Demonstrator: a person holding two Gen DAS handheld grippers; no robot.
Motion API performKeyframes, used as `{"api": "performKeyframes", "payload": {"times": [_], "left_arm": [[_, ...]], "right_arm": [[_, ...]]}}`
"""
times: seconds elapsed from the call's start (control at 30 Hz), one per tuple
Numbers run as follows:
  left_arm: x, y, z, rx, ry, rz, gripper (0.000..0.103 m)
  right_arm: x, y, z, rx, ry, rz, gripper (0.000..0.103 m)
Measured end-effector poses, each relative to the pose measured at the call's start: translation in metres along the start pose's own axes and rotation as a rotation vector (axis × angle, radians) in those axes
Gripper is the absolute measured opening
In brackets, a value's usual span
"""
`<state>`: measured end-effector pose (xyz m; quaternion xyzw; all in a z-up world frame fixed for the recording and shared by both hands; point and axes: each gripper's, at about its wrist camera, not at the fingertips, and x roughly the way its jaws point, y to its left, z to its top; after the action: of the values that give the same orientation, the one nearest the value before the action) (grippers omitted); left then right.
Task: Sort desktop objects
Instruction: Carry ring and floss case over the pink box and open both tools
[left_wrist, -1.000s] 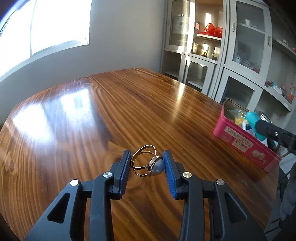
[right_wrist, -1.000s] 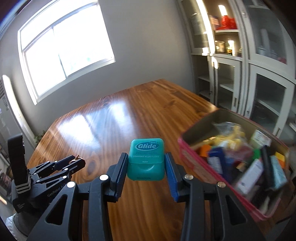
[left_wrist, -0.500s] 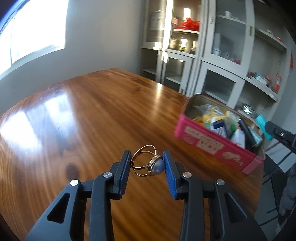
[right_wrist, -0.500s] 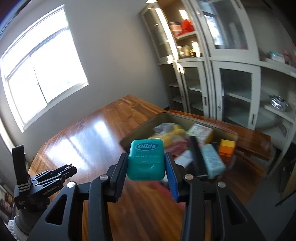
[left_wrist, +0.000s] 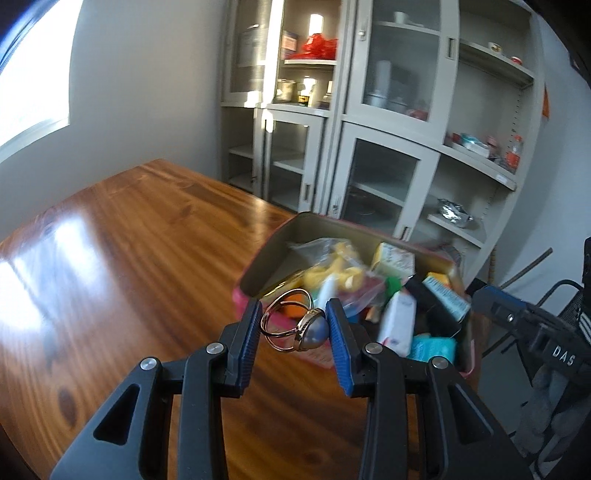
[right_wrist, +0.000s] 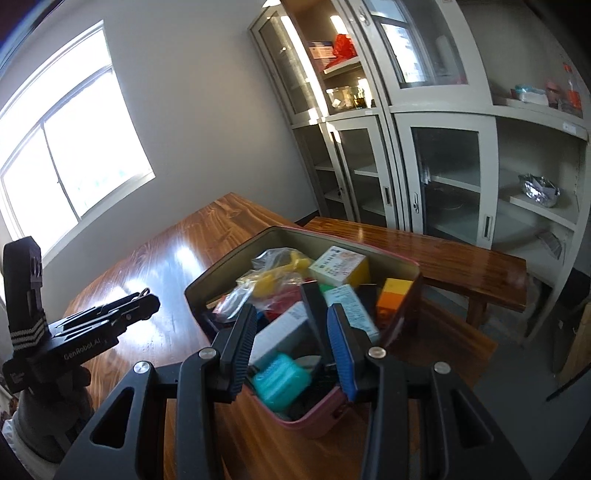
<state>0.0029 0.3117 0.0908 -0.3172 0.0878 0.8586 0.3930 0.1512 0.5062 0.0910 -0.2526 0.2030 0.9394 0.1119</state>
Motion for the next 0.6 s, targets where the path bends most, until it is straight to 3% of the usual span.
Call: {"api": "performKeyframes", "payload": {"times": [0.17, 0.23, 0.3, 0.5, 0.57, 0.6], "left_arm": [[0.016, -0.022, 0.011, 0.035, 0.008, -0.04, 0.039], [0.023, -0.031, 0.015, 0.049, 0.01, -0.057, 0.039], [0.031, -0.037, 0.017, 0.058, 0.018, -0.071, 0.039], [0.052, -0.044, 0.02, 0.04, 0.049, -0.114, 0.039], [0.056, -0.043, 0.019, 0.017, 0.065, -0.14, 0.048], [0.057, -0.042, 0.019, 0.008, 0.069, -0.142, 0.062]], "right_arm": [[0.001, -0.007, -0.001, 0.016, 0.013, 0.002, 0.045], [0.001, -0.008, -0.003, 0.022, 0.015, 0.005, 0.056], [0.0, -0.01, -0.004, 0.033, 0.012, 0.003, 0.061], [-0.011, -0.016, -0.007, 0.058, -0.002, -0.003, 0.067], [-0.014, -0.019, -0.008, 0.068, -0.007, -0.003, 0.072], [-0.015, -0.02, -0.008, 0.075, -0.01, -0.003, 0.077]]}}
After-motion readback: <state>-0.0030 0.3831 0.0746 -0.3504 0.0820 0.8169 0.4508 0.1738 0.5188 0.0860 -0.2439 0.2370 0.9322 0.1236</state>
